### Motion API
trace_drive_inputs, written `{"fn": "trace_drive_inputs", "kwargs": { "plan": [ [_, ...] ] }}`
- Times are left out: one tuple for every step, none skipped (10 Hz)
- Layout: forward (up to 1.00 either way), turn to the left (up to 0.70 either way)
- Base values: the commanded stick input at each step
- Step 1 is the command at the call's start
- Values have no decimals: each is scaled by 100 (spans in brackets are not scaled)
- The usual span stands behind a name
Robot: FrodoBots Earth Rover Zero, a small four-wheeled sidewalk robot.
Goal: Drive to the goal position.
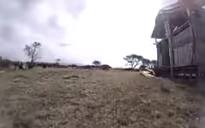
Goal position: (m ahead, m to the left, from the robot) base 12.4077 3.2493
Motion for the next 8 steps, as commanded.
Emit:
{"fn": "trace_drive_inputs", "kwargs": {
  "plan": [
    [70,0],
    [70,0],
    [70,0],
    [70,0],
    [70,0],
    [70,0],
    [70,0],
    [70,0]
  ]
}}
